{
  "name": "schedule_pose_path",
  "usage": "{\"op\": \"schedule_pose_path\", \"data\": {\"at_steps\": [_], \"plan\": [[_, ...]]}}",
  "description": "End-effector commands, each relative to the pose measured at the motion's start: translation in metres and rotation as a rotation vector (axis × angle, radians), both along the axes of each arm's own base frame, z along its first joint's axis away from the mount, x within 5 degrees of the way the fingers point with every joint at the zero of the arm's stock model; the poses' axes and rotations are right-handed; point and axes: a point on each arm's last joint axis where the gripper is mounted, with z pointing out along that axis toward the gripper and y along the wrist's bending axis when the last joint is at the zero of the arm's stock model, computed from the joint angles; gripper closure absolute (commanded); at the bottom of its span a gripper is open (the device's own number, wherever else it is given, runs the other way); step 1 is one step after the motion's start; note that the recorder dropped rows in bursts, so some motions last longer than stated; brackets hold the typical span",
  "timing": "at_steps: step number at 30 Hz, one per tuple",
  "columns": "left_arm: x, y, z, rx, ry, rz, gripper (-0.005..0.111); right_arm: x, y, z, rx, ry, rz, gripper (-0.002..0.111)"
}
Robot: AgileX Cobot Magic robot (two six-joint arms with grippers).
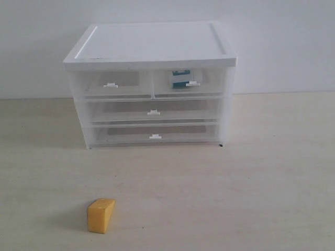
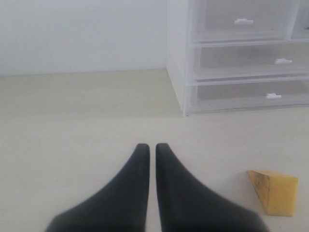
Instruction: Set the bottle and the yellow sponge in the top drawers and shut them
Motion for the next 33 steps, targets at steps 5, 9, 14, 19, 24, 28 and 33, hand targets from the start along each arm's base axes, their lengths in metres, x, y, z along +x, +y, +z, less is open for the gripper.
{"op": "schedule_pose_path", "data": {"at_steps": [5, 9, 14, 19, 24, 28, 33], "plan": [[0.000, 0.000, -0.001, -0.001, 0.002, 0.000, 0.102, -0.011, -0.002, -0.002, -0.020, -0.006, -0.013, 0.108], [0.000, 0.000, -0.001, -0.001, 0.002, 0.000, 0.102, -0.016, -0.004, -0.009, -0.029, 0.074, -0.028, 0.108], [0.000, 0.000, -0.001, -0.001, 0.002, 0.000, 0.102, -0.022, -0.005, -0.025, -0.035, 0.093, -0.032, 0.108], [0.000, 0.000, -0.001, -0.001, 0.002, 0.000, 0.102, -0.020, -0.005, -0.054, -0.049, 0.130, -0.027, 0.108], [0.000, 0.000, -0.001, -0.001, 0.002, 0.000, 0.102, -0.018, -0.005, -0.071, -0.056, 0.190, -0.029, 0.108], [0.000, 0.000, -0.001, -0.001, 0.002, 0.000, 0.102, -0.016, -0.004, -0.086, -0.061, 0.223, -0.025, 0.108], [0.000, 0.000, -0.001, -0.001, 0.002, 0.000, 0.102, -0.017, -0.003, -0.108, -0.095, 0.246, -0.009, 0.108]]}}
